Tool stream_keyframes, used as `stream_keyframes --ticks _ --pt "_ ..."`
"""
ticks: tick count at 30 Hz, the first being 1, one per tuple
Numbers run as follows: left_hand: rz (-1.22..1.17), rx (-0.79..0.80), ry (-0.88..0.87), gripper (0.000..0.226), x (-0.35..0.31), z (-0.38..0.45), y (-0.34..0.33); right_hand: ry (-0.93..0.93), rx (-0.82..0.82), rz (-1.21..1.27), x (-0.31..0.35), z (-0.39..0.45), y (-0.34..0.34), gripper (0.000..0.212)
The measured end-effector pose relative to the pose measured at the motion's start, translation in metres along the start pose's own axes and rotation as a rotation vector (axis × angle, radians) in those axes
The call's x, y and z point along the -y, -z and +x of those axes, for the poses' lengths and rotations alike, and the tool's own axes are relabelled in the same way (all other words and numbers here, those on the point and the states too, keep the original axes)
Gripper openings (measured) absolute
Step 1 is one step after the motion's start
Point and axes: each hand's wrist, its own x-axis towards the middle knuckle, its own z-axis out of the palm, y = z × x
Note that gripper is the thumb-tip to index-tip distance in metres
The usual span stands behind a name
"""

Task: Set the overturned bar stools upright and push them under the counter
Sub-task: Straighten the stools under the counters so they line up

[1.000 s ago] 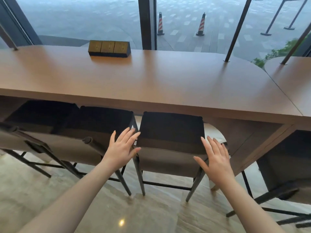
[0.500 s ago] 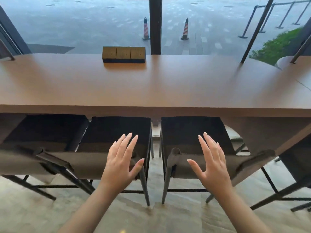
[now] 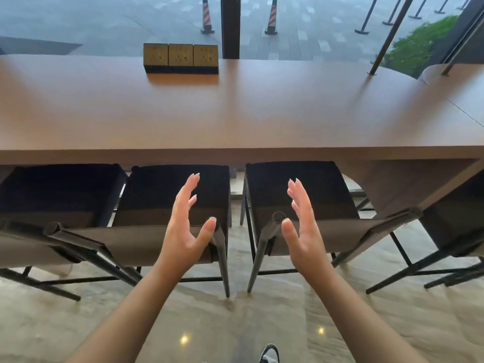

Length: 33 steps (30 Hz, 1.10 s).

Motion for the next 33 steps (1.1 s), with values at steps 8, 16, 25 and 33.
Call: stream_keyframes --ticks 8,16,25,33 --pt "0.11 -0.02 0.122 0.076 0.023 0.006 -0.007 -0.118 0.093 -0.011 -0.03 0.021 0.002 0.073" --pt "0.137 -0.003 0.155 0.081 0.033 0.007 -0.016 -0.134 0.142 -0.003 -0.042 0.032 0.002 0.07" --pt "0.229 0.129 0.177 0.095 0.049 0.011 -0.02 -0.143 0.189 -0.024 -0.068 0.039 -0.001 0.073" --pt "0.873 0.497 -0.039 0.059 0.084 0.006 -0.017 0.024 0.452 -0.911 -0.091 0.049 -0.017 0.056"
